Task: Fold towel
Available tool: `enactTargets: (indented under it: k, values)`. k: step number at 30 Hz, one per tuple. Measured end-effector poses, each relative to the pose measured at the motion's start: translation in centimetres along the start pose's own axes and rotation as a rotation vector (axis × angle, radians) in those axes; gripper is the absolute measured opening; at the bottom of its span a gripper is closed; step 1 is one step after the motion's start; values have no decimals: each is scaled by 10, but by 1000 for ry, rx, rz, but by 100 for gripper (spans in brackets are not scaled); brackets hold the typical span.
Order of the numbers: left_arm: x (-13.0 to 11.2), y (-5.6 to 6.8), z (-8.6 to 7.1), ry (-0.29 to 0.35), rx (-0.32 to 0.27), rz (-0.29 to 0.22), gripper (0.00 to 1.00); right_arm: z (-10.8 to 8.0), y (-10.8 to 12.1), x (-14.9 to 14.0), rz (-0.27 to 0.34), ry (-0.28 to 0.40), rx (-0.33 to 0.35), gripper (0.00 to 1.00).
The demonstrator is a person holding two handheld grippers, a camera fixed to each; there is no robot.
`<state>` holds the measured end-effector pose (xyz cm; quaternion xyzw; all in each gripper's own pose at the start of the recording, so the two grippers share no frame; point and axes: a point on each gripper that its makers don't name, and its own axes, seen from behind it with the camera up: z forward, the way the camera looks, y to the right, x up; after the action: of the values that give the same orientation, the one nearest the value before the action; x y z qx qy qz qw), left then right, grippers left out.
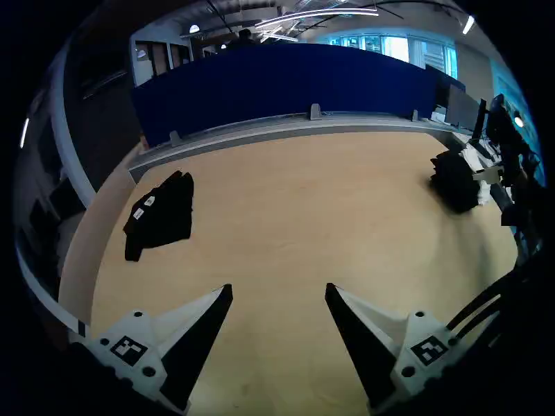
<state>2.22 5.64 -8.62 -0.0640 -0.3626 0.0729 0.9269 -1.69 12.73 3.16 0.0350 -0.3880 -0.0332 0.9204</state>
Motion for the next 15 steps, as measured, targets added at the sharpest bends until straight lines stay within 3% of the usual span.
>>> enactTargets:
  k: [6, 15]
  values:
    - [-3, -2, 0, -5, 5, -3, 100, 9, -5, -3, 2, -7, -3, 100]
    - [-7, -4, -2, -10, 13, 3, 99, 36, 9, -24, 9, -72, -30, 100]
